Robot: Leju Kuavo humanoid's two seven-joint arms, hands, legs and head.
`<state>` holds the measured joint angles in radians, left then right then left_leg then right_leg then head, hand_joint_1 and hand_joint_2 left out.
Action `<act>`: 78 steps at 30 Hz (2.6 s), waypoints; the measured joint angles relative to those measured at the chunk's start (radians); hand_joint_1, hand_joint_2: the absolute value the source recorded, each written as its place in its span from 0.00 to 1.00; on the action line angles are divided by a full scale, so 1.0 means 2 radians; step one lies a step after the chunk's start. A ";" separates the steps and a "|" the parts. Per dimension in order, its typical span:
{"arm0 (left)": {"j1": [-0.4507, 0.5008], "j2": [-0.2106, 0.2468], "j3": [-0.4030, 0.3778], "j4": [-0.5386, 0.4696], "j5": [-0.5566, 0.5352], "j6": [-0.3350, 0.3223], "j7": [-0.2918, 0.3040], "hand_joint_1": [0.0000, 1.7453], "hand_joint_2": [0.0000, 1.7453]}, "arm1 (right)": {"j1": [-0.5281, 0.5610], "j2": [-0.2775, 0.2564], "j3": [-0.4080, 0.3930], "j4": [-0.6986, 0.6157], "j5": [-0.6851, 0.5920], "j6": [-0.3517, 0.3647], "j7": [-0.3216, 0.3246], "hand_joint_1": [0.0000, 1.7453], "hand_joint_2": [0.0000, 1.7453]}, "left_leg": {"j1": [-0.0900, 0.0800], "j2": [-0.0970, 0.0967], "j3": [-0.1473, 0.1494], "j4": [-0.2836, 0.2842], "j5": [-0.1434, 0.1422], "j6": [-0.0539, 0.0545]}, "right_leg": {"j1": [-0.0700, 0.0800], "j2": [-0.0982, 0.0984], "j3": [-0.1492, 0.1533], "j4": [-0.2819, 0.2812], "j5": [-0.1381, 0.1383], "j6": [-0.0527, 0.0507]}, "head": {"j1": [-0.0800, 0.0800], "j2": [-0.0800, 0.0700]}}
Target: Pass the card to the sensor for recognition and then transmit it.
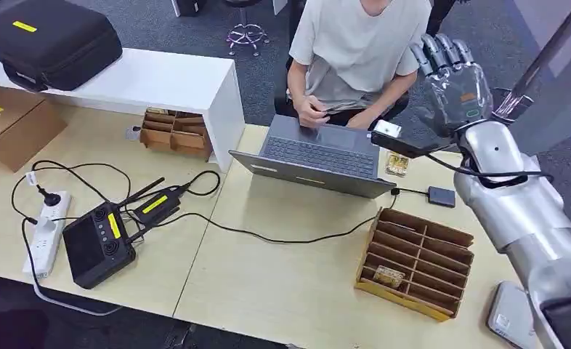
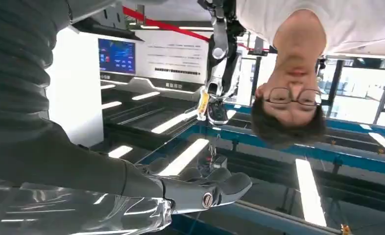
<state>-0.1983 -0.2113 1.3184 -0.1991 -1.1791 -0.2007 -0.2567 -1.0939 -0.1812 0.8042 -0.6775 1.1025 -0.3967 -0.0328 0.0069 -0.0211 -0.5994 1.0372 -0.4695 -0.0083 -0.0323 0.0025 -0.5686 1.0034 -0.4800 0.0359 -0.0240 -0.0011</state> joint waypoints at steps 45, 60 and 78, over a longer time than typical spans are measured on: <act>0.046 0.017 0.046 0.000 0.072 0.022 -0.035 0.00 1.00 | 0.418 -0.335 -0.283 -0.500 -0.066 -0.090 -0.083 0.00 1.00 | 0.002 -0.004 0.002 0.000 -0.004 0.002 | 0.002 -0.004 0.004 -0.004 -0.003 0.001 | 0.000 0.000; 0.050 0.017 0.070 0.000 0.090 0.022 -0.040 0.00 1.00 | 0.605 -0.361 -0.379 -0.643 -0.109 -0.002 -0.095 0.00 1.00 | 0.002 -0.003 0.002 0.000 -0.004 0.002 | 0.002 -0.004 0.005 -0.004 -0.003 0.001 | 0.000 0.000; 0.050 0.017 0.073 0.000 0.085 0.017 -0.040 0.00 1.00 | 0.568 -0.372 -0.343 -0.646 -0.157 0.136 -0.108 0.00 1.00 | 0.002 -0.003 0.002 0.000 -0.004 0.002 | 0.002 -0.003 0.005 -0.004 -0.003 0.001 | 0.000 0.000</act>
<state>-0.0980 -0.1770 1.4652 -0.1991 -1.0086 -0.1659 -0.3368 0.0431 -0.9243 0.1172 -1.9699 0.7877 -0.1247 -0.2483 0.0106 -0.0262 -0.5953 1.0373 -0.4772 -0.0047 -0.0286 -0.0032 -0.5587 0.9950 -0.4863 0.0385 -0.0240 -0.0011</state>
